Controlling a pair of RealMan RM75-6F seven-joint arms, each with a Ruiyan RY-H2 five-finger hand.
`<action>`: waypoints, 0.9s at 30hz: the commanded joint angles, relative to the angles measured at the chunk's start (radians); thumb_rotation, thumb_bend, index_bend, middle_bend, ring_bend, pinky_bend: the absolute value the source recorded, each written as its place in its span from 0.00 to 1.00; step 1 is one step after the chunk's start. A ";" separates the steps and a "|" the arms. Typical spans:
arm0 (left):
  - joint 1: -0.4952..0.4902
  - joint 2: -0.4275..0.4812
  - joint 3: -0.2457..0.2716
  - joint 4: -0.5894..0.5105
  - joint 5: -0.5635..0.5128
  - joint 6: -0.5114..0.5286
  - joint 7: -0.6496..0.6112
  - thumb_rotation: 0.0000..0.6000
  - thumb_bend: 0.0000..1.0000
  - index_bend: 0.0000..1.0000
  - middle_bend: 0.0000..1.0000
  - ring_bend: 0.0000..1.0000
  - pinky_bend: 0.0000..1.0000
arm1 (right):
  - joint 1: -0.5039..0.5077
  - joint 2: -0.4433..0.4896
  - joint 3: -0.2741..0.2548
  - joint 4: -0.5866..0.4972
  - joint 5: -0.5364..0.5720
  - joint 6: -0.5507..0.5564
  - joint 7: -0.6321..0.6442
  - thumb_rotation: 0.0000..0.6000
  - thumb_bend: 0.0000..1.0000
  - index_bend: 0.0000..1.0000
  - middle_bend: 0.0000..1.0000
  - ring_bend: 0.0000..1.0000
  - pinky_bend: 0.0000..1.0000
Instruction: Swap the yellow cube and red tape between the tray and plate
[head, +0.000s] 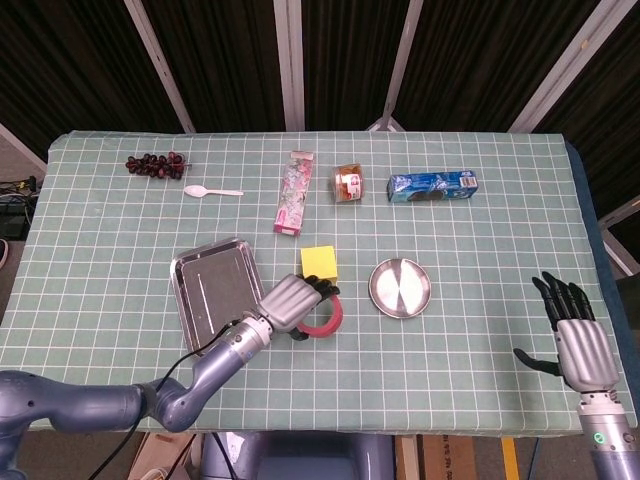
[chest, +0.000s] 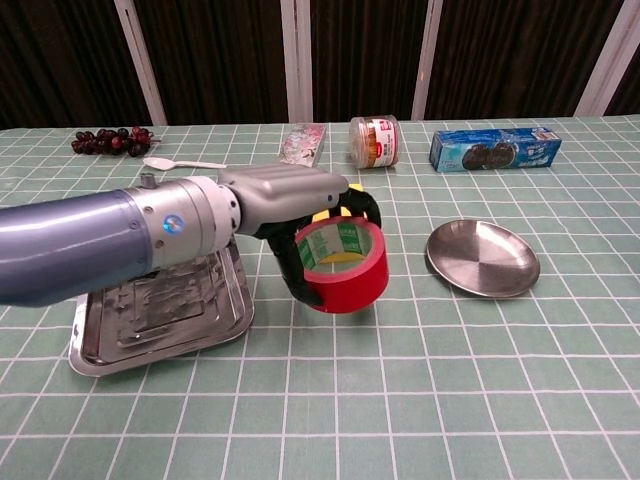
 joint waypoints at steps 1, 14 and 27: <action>-0.031 -0.037 0.011 0.045 -0.061 -0.061 -0.003 1.00 0.26 0.21 0.14 0.08 0.22 | -0.003 0.004 0.005 0.007 0.004 -0.006 0.012 1.00 0.14 0.00 0.00 0.07 0.00; -0.020 0.134 -0.030 -0.263 0.027 0.002 -0.077 1.00 0.00 0.12 0.00 0.00 0.01 | -0.009 0.003 0.015 0.002 0.002 -0.021 0.008 1.00 0.14 0.00 0.00 0.07 0.00; -0.140 0.064 -0.072 0.004 -0.224 0.032 0.150 1.00 0.00 0.12 0.00 0.00 0.00 | -0.006 -0.009 0.033 0.017 0.035 -0.055 -0.009 1.00 0.14 0.00 0.00 0.07 0.00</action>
